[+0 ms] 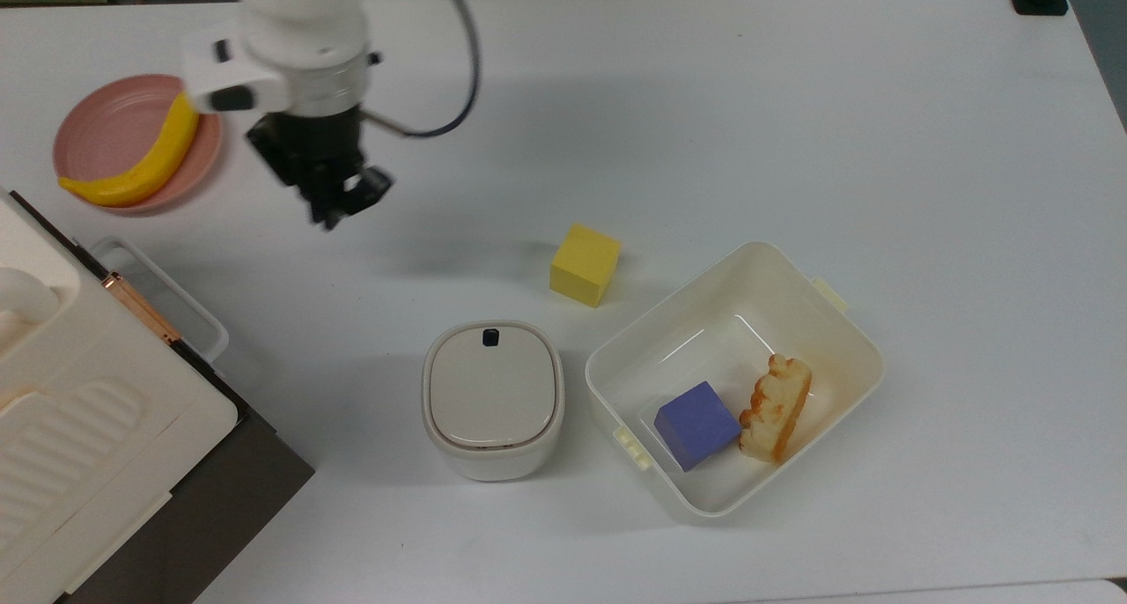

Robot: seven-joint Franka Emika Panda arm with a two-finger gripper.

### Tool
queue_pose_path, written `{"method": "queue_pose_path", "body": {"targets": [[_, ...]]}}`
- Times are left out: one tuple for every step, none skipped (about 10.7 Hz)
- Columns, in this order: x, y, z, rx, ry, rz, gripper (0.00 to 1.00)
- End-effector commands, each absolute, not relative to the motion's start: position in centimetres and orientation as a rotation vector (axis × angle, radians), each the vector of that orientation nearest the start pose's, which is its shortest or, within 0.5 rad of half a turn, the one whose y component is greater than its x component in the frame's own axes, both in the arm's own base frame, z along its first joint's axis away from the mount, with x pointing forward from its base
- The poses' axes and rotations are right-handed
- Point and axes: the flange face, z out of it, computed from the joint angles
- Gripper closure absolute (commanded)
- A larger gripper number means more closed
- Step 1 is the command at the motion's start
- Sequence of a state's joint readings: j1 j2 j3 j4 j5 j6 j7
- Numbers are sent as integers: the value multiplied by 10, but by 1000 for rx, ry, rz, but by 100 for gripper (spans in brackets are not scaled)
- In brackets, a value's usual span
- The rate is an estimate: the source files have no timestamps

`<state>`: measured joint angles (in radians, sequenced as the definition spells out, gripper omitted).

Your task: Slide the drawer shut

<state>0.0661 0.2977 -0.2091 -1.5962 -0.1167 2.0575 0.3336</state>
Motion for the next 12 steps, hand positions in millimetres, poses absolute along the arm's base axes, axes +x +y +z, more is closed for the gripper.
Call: {"method": "queue_pose_path", "body": {"targets": [[613, -47, 527, -3152, 254, -127, 79], [600, -33, 543, -3133, 81, -78, 67], [592, -26, 553, -3126, 1, -58, 49], [589, -10, 560, -3124, -52, -65, 18], [589, -1, 561, -3124, -82, -71, 0], [590, 8, 560, -3123, -113, -69, 0], [590, 11, 560, -3124, -133, -69, 0], [591, 14, 558, -3125, -140, -61, 0], [591, 16, 557, -3126, -136, -59, 0], [591, 15, 558, -3126, -129, -61, 0], [591, 15, 558, -3126, -127, -61, 0], [590, 15, 558, -3125, -124, -59, 0]]}}
